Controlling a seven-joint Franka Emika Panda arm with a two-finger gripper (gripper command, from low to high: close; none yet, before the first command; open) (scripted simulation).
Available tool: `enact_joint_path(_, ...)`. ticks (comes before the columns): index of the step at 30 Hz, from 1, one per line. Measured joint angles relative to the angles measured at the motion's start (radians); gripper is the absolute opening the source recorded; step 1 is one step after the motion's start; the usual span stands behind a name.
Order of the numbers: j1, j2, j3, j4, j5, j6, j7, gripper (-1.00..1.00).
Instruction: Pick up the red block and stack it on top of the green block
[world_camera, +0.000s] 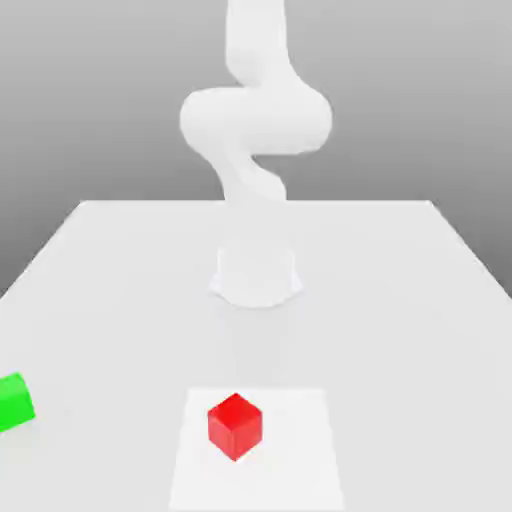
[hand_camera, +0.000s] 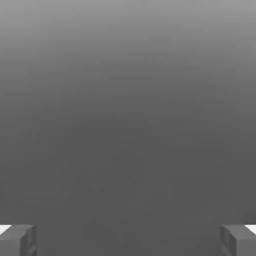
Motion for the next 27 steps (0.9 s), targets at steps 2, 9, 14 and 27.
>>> enact_joint_path(2, -0.014, 0.080, 0.005, -0.040, 0.021, 0.044, 0.052, 0.00)
enact_joint_path(9, -0.061, 0.336, 0.040, -0.169, 0.063, 0.185, 0.239, 0.00)
enact_joint_path(14, -0.092, 0.518, 0.065, -0.261, 0.057, 0.287, 0.398, 0.00)
enact_joint_path(27, -0.097, 0.975, 0.031, -0.350, -0.074, 0.610, 0.695, -1.00)
